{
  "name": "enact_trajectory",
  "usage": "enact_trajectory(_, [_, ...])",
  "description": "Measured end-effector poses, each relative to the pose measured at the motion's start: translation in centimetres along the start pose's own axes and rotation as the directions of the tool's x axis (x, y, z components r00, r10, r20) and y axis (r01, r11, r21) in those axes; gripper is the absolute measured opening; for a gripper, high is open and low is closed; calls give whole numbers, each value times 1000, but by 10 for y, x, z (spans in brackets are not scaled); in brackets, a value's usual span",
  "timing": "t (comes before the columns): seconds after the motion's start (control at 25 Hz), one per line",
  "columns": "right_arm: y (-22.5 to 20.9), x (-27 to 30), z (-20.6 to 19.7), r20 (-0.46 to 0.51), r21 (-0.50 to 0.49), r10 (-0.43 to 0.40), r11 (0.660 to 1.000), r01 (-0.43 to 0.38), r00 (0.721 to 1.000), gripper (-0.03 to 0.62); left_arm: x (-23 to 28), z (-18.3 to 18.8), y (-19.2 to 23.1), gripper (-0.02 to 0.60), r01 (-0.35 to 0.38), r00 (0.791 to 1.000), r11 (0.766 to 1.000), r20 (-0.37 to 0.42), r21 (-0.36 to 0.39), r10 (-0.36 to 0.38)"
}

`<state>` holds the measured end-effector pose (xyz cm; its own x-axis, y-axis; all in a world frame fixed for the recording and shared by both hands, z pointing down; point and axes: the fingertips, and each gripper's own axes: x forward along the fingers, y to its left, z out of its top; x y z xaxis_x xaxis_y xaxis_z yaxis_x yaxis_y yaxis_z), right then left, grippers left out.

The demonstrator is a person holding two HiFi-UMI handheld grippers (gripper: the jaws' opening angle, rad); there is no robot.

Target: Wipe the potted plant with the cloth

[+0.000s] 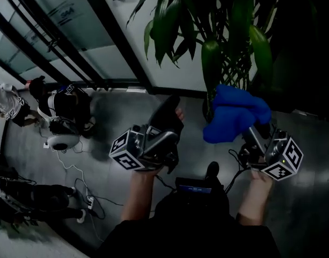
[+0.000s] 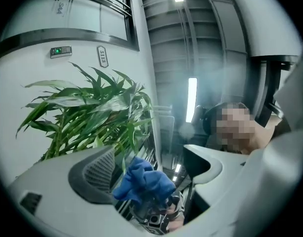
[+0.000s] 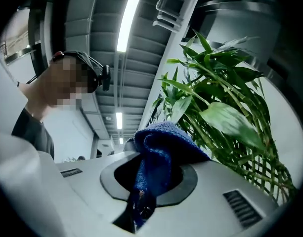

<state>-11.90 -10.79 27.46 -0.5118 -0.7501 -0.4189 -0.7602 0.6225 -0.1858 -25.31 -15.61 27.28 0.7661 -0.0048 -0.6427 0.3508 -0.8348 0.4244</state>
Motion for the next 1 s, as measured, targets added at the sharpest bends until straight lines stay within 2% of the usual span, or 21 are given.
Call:
enact_trajectory(0.16, [26,-3,-26,-34,17,-80,997,81,996,74,-37,2,-2,439,3,1000,998,1,-58,-3])
enact_trajectory(0.4, [36,-3,-36,-58,-19,-137,990,136,989,74,-44,-8,5,437,45,999,994,-20,-100,-47])
enact_trajectory(0.56, [42,-3,-31,-55,-41,-135,990,133,989,74,-40,-11,2,436,59,998,993,-28,-100,-62])
enact_trajectory(0.8, [123,-52,-9,-26,-59,-91,994,89,996,74,-49,-37,-96,437,81,996,996,-23,-38,-82])
enact_trajectory(1.0, [125,-93,24,-34,-61,-95,994,93,995,74,-8,-66,-117,436,73,997,996,-21,-50,-75])
